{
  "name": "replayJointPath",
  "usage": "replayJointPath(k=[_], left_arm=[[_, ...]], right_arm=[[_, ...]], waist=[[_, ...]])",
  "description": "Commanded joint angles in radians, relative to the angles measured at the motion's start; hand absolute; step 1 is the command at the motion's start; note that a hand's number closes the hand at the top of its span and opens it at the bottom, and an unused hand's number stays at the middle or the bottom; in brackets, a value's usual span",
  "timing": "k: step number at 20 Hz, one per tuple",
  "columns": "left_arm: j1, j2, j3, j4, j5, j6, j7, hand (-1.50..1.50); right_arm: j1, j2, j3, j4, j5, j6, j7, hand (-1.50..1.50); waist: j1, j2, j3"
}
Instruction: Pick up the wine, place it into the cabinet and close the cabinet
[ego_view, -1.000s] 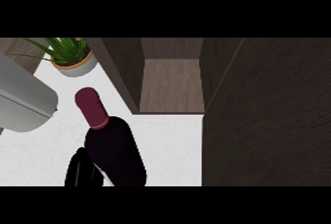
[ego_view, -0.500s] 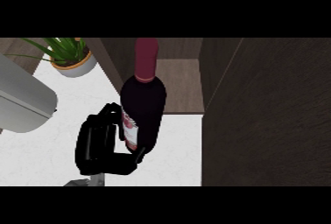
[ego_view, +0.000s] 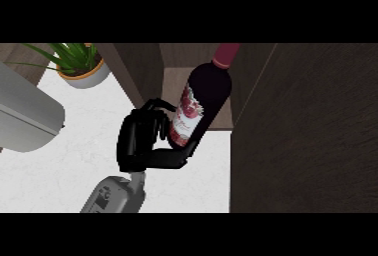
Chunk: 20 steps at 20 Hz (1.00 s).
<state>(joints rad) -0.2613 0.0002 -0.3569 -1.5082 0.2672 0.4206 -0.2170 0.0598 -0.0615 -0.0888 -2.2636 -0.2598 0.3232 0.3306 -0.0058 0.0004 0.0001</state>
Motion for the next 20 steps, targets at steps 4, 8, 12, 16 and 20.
replayJointPath(k=[4, 8, 12, 16, 20], left_arm=[[-0.145, 0.000, -0.082, 0.182, 0.052, 0.142, -0.052, 1.50], [-0.168, 0.000, -0.079, 0.289, 0.161, 0.112, -0.141, 1.50], [-0.196, 0.000, -0.196, 0.316, 0.229, 0.265, -0.195, 1.50], [-0.203, 0.000, -0.093, 0.495, 0.266, 0.099, -0.292, 1.50], [-0.161, 0.000, -0.164, 0.453, 0.292, 0.161, -0.311, 1.50]], right_arm=[[-0.052, -0.043, -0.056, -0.007, -0.060, -0.020, 0.073, -1.50], [-0.040, -0.018, -0.012, 0.014, 0.000, -0.004, 0.010, -1.50], [0.042, 0.035, 0.063, -0.053, 0.037, -0.013, 0.017, -1.50], [0.089, -0.014, -0.044, -0.036, -0.055, 0.055, -0.046, -1.50], [0.084, -0.051, -0.100, -0.017, -0.115, 0.090, -0.048, -1.50]], waist=[[-0.002, 0.000, 0.000], [-0.001, 0.000, 0.000], [-0.007, 0.000, 0.000], [-0.008, 0.001, 0.000], [-0.005, -0.001, 0.000]])
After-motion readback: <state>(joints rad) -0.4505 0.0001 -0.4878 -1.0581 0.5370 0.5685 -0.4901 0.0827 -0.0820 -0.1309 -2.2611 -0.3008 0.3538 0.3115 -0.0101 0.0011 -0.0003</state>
